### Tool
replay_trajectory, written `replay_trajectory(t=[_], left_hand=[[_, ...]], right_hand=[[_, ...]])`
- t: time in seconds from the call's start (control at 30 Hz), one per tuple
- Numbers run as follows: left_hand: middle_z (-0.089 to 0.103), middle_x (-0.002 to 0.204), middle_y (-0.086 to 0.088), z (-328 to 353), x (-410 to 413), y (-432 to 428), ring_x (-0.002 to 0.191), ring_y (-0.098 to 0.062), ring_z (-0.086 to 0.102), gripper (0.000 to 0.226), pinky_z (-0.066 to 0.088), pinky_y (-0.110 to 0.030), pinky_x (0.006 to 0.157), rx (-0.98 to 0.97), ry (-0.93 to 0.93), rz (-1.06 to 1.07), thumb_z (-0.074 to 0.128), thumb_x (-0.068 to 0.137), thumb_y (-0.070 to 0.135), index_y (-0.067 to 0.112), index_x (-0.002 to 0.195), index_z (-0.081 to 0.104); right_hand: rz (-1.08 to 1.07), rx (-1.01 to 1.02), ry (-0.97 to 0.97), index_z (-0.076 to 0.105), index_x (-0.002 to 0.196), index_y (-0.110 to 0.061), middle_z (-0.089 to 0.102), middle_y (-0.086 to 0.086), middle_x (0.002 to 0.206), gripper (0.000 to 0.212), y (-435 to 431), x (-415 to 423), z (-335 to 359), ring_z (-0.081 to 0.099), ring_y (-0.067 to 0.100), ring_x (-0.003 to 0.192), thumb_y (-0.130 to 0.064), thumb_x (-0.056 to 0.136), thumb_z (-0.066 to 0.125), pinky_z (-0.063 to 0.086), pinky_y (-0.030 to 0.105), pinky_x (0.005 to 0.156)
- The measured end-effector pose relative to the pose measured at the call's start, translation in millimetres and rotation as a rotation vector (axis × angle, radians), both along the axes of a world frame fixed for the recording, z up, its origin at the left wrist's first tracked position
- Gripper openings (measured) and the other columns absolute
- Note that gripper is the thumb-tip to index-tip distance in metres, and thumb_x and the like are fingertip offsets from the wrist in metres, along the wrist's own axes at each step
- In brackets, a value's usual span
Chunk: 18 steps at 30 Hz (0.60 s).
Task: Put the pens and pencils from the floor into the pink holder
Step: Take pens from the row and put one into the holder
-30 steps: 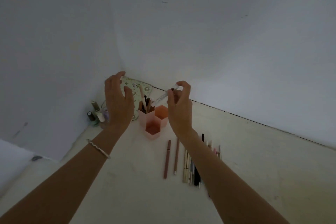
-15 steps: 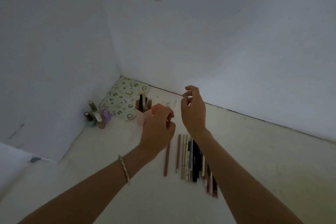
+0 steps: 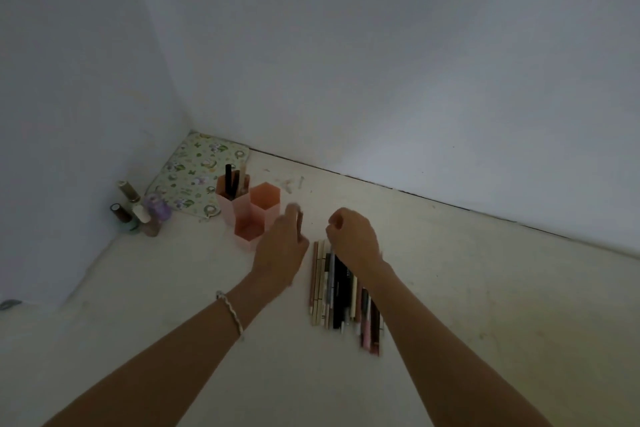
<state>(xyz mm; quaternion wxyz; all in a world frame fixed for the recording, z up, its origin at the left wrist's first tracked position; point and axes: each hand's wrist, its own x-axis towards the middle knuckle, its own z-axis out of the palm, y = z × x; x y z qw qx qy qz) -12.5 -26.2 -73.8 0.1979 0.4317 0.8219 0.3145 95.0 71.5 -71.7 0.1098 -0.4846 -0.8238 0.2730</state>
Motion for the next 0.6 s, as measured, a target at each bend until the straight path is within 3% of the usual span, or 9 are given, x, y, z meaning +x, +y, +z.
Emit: replay_trajectory(t=[0.07, 0.17, 0.4, 0.6], left_hand=[[0.056, 0.086, 0.005, 25, -7, 7, 0.068, -0.007, 0.062, 0.056, 0.057, -0.019, 0.057, 0.223, -0.033, 0.029, 0.063, 0.089, 0.007, 0.023, 0.138, 0.040], [0.058, 0.086, 0.008, 50, -19, 8, 0.069, -0.004, 0.062, 0.050, 0.055, -0.013, 0.059, 0.396, -0.027, 0.041, 0.064, 0.089, 0.009, 0.027, 0.132, 0.047], [0.060, 0.088, 0.007, 51, -25, -3, 0.075, -0.005, 0.064, 0.047, 0.061, -0.027, 0.066, 0.457, -0.113, 0.056, 0.064, 0.088, 0.008, 0.031, 0.126, 0.049], [0.061, 0.095, -0.001, 41, -22, -3, 0.076, -0.005, 0.064, 0.048, 0.061, -0.026, 0.067, 0.468, -0.113, 0.086, 0.065, 0.087, 0.007, 0.029, 0.128, 0.051]], right_hand=[[0.064, 0.004, -0.216, 0.066, 0.094, -0.006, 0.067, 0.007, 0.095, 0.019, -7, -5, -13, 0.062, 0.021, 0.090, -0.019, 0.092, 0.053, 0.053, 0.031, 0.079], [0.112, 0.095, -0.401, 0.062, 0.085, -0.009, 0.065, 0.008, 0.094, 0.026, -19, -11, -32, 0.060, 0.023, 0.093, -0.025, 0.097, 0.045, 0.051, 0.033, 0.083], [0.069, 0.178, -0.432, 0.065, 0.090, -0.012, 0.064, 0.005, 0.098, 0.025, -30, -27, -50, 0.056, 0.022, 0.097, -0.026, 0.098, 0.046, 0.044, 0.032, 0.082], [-0.007, 0.062, -0.395, 0.066, 0.095, -0.011, 0.065, 0.004, 0.099, 0.028, -31, -34, -54, 0.061, 0.020, 0.095, -0.036, 0.096, 0.054, 0.052, 0.031, 0.083]])
